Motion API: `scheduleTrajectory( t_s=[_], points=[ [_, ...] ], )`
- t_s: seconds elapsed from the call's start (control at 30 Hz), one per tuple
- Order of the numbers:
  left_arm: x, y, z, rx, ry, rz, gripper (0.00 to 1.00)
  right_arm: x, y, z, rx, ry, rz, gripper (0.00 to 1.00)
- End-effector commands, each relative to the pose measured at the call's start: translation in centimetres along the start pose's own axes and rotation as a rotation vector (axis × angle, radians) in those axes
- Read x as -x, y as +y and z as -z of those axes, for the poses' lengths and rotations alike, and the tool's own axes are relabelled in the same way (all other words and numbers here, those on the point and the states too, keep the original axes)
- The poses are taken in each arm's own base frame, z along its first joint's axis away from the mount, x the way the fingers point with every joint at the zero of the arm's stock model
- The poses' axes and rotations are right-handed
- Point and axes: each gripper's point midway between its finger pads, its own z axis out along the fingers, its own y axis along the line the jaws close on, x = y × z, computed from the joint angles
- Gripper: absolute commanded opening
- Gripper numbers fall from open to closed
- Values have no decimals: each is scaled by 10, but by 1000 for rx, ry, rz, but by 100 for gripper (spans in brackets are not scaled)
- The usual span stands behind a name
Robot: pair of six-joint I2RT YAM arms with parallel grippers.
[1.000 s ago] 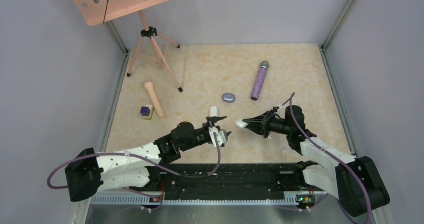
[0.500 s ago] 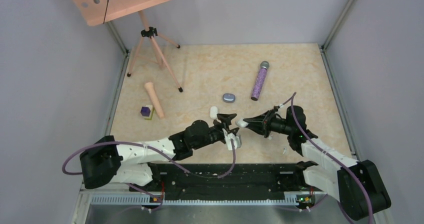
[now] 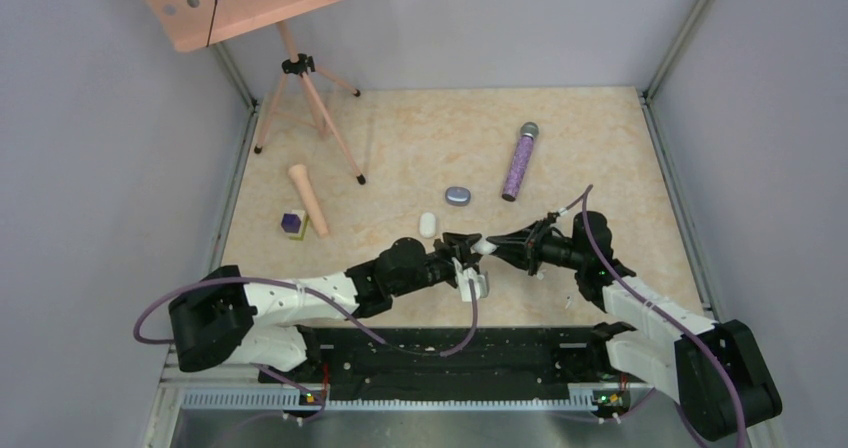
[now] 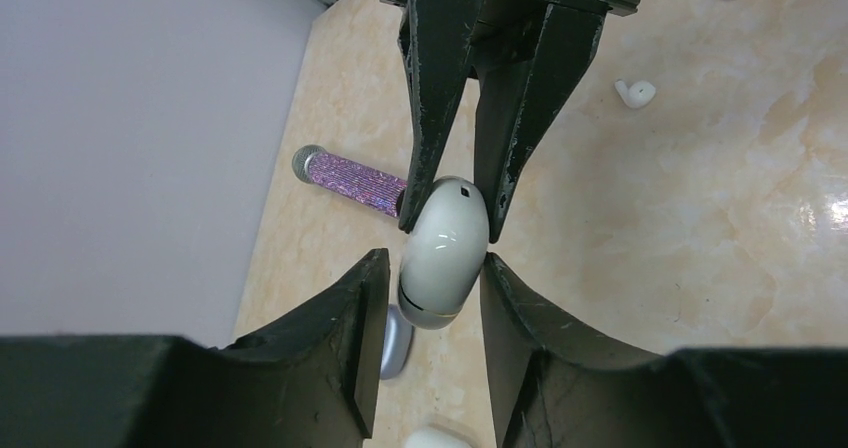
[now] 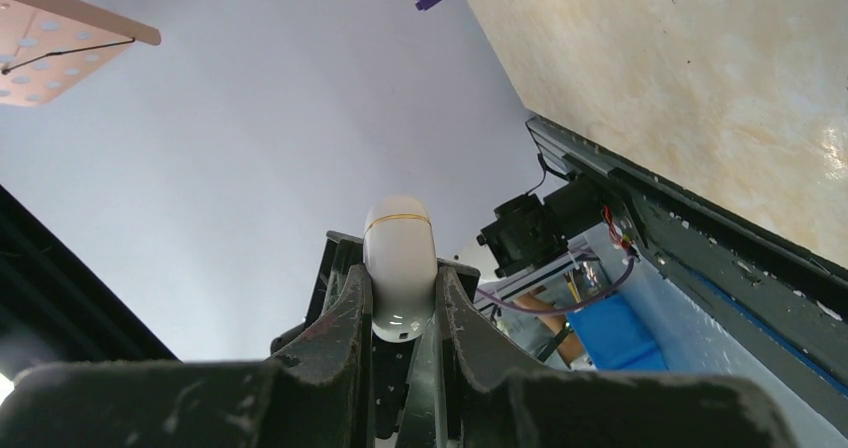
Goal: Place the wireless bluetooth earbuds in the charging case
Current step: Open the charging case.
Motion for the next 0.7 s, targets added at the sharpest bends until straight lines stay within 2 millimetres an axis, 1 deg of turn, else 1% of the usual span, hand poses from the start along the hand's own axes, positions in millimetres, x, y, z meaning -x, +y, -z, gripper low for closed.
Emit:
scheduleTrajectory(
  t_s=[0.0,0.07,0.17,0.2,0.23,0.3,0.33,0.4,0.47,0.5,0.57,0.6,0.63,0.67],
  points=[
    [16,12,-7,26,-45,-21,42,-7,23,2,57,17,40,0],
    [15,12,-8,25,-39,-20,29,-7,22,3,55,16,37,0],
    [14,13,-8,28,-30,-11,3,-7,23,3,63,13,41,0],
    [14,15,-8,36,-24,-2,0,-7,23,4,68,11,43,0],
    [14,16,-7,42,-20,7,0,-7,24,4,78,8,46,11],
    [15,20,-4,54,-13,27,0,-8,25,6,97,3,53,37],
    [14,20,-3,54,-9,35,0,-8,26,6,101,2,57,47],
    [12,19,1,48,9,80,0,-9,29,7,106,1,82,57],
    [8,24,6,47,33,191,0,-12,32,8,107,10,111,61],
    [4,20,9,0,53,255,0,-15,34,9,114,15,134,62],
    [1,20,18,-104,74,400,0,-15,37,12,119,6,201,62],
    [4,20,23,-154,77,482,0,-13,37,14,111,-14,243,62],
    [5,25,27,-172,98,564,0,-10,35,15,91,-37,282,61],
    [1,26,32,-196,142,639,0,-7,35,17,75,-64,326,61]
  ],
)
